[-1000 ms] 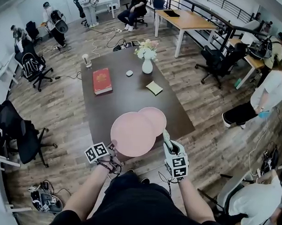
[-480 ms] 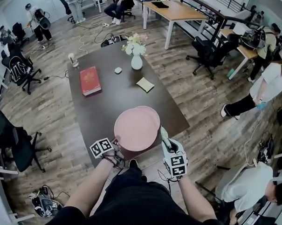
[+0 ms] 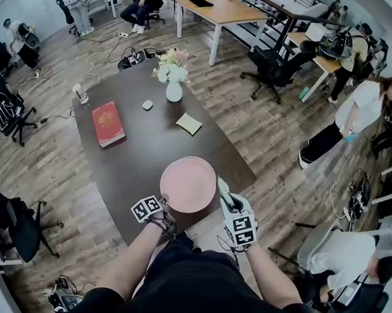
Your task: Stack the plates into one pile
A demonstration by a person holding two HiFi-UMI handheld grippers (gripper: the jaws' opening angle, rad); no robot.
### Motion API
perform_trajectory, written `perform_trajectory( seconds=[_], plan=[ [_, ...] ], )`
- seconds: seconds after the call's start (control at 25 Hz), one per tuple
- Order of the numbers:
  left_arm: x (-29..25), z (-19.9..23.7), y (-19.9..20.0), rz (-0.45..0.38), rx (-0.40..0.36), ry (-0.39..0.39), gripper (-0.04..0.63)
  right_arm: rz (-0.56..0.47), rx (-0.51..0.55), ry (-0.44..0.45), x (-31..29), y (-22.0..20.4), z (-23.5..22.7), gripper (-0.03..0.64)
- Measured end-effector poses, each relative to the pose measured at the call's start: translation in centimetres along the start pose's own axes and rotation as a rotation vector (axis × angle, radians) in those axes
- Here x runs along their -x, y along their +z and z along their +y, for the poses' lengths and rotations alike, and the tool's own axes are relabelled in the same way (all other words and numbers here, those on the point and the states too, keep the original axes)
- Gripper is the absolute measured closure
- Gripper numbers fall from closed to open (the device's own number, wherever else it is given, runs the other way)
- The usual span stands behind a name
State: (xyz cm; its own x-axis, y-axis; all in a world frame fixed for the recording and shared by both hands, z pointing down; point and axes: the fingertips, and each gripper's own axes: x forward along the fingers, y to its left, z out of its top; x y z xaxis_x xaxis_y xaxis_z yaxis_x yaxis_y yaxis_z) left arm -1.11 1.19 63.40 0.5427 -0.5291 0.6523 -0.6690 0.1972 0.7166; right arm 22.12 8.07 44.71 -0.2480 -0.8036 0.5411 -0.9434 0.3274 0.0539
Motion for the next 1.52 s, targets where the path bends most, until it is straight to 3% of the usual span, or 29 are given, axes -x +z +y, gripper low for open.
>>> perform_trajectory(
  seconds=[0.32,0.92,1.12,1.52],
  plan=[
    [-3.9,0.8,-0.4,0.054,0.01,0.053,0.568,0.04,-0.032,-0.044,-0.6,-0.8,-0.5,0.529],
    [-6.5,2.2,-0.7,0.043,0.057,0.179,0.568,0.055,0.01,0.037,-2.6,-0.8,-1.1,0.529],
    [-7.2,2.0,-0.8,0.037,0.065,0.192,0.497,0.058,0.016,0.061,-3.3,-1.1,-1.6,0.529],
    [-7.0,0.7,-0.6,-0.005,-0.012,0.225,0.398,0.049,0.005,0.069,-3.2,-1.7,-3.1,0.529]
  ],
)
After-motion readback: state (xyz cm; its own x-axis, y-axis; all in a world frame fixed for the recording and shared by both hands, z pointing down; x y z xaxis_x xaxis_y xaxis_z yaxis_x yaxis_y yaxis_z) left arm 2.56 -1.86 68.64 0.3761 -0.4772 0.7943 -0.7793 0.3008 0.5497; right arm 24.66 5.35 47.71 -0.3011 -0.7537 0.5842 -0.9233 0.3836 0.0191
